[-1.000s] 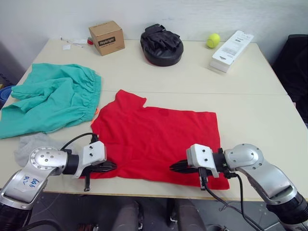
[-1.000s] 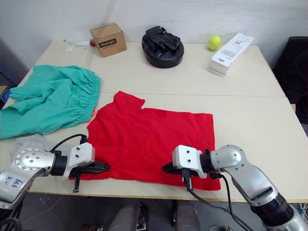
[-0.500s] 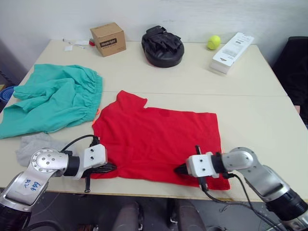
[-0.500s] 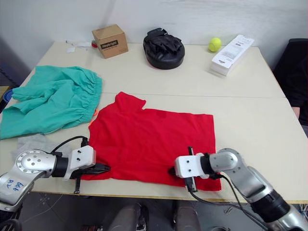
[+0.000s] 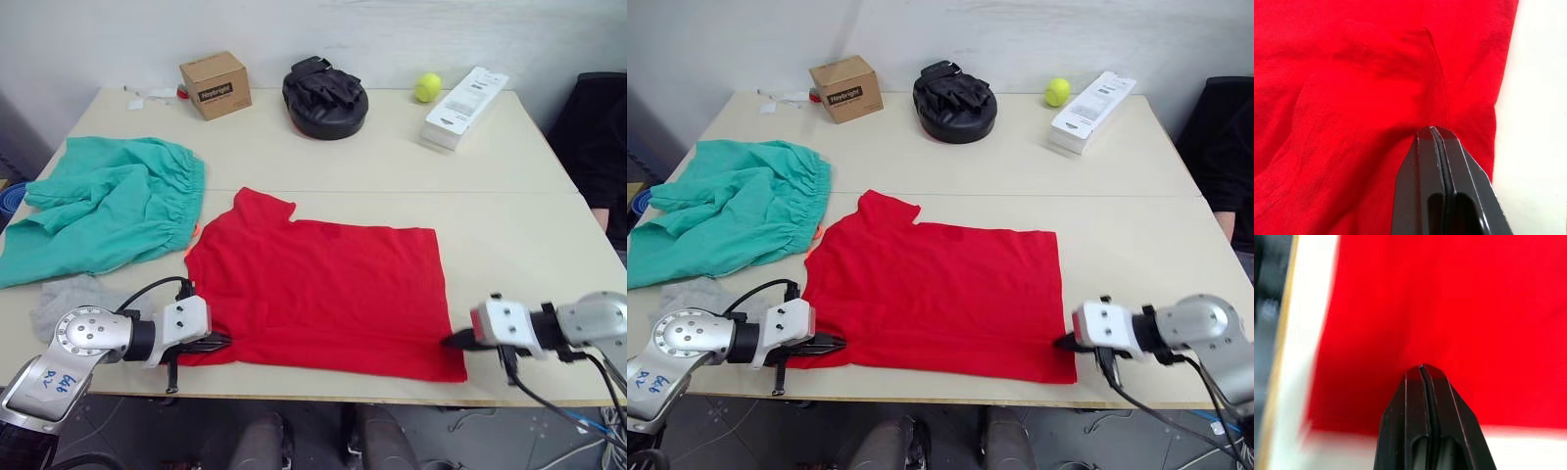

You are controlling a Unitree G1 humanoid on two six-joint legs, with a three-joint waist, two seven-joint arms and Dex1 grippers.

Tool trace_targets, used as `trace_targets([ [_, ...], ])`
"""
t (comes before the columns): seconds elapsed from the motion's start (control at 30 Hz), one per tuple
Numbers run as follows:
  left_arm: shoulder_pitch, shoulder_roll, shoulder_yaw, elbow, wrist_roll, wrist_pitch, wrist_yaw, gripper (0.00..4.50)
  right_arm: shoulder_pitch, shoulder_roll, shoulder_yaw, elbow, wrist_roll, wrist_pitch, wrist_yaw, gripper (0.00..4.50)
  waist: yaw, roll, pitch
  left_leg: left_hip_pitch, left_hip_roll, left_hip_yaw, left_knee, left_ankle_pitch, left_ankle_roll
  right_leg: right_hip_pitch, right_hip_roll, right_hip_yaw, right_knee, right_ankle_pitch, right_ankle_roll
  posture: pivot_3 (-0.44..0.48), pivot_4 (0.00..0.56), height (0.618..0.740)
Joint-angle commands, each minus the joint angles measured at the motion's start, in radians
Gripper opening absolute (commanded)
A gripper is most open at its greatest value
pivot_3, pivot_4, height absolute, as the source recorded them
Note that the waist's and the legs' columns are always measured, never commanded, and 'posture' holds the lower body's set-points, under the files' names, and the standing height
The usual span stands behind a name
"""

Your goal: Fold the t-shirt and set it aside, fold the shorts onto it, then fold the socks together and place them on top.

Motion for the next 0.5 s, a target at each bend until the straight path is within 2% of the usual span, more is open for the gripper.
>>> trace_targets([
  [0.03, 0.007, -0.006, -0.025, 0.015, 0.02, 0.024, 0.003, 0.0, -0.036, 0.055, 0.054, -0.103, 0.046, 0.082, -0.017, 0.01, 0.007, -0.001, 0.0, -0.001, 0.0, 0.0, 0.0, 0.0, 0.0, -0.001, 0.0, 0.0, 0.0, 0.0, 0.0, 0.0, 0.15, 0.74],
  [0.27, -0.013, -0.006, -0.028, 0.019, 0.023, 0.033, -0.005, 0.0, -0.072, 0.186, 0.285, -0.015, -0.227, -0.076, -0.058, 0.01, 0.006, -0.001, 0.0, -0.003, -0.001, -0.001, 0.0, 0.0, 0.001, -0.001, -0.001, -0.001, -0.001, 0.0, -0.001, 0.0, 0.15, 0.74],
  [0.4, -0.008, -0.003, -0.027, 0.019, 0.029, 0.033, -0.008, 0.0, -0.038, 0.162, 0.298, 0.051, -0.307, -0.157, -0.072, 0.01, 0.004, -0.001, 0.0, -0.002, -0.001, -0.001, 0.0, 0.0, 0.001, -0.001, -0.001, -0.001, 0.0, 0.0, 0.0, 0.0, 0.15, 0.74],
  [0.5, 0.003, 0.0, -0.023, 0.021, 0.033, 0.026, -0.009, 0.0, 0.008, 0.107, 0.245, 0.067, -0.297, -0.178, -0.064, 0.01, 0.006, -0.001, 0.0, -0.002, -0.001, -0.001, 0.0, 0.0, 0.001, 0.0, -0.001, -0.001, 0.0, 0.0, 0.0, 0.0, 0.15, 0.74],
])
